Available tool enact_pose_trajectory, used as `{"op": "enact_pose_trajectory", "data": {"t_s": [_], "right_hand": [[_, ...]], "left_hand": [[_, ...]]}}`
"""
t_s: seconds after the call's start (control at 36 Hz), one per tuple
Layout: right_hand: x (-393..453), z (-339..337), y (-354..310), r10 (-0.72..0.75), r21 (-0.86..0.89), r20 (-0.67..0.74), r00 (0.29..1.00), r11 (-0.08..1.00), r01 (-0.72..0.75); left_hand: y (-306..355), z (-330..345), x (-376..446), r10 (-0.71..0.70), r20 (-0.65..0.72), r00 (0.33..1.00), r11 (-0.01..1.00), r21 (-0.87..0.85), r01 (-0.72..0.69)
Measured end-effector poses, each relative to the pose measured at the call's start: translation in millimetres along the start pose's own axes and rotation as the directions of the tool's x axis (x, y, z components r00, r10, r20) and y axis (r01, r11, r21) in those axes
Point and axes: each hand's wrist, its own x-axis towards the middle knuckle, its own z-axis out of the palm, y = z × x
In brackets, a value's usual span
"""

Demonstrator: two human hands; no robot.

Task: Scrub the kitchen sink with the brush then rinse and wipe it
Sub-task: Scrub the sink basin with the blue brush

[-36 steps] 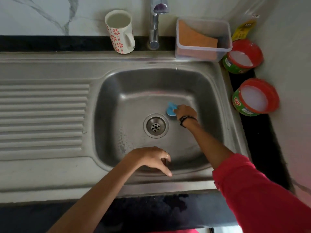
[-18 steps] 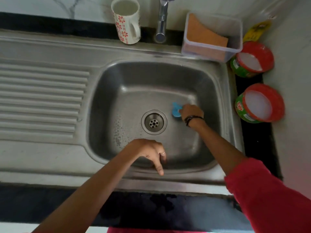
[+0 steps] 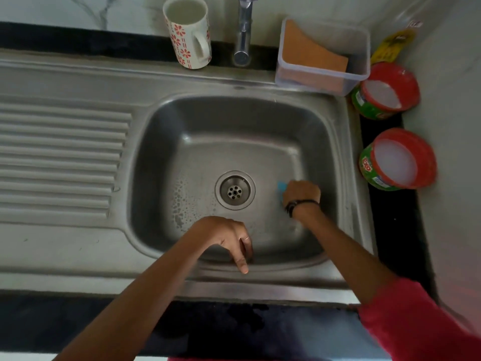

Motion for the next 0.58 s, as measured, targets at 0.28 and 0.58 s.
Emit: {"op": "enact_pose_trajectory", "data": {"t_s": [0.28, 0.58], "right_hand": [[51.9, -21.8, 16.0, 0.064, 0.203, -0.120, 0.991, 0.978, -0.039], [-21.7, 8.8, -3.9, 0.045, 0.011, 0.059, 0.997, 0.999, -0.046]], "left_hand": [[1.7, -5.0, 2.7, -0.032, 0.056, 0.998, 0.997, 0.068, 0.029], [3.9, -3.9, -0.9, -0.032, 0.011, 0.999, 0.997, 0.066, 0.031]]}}
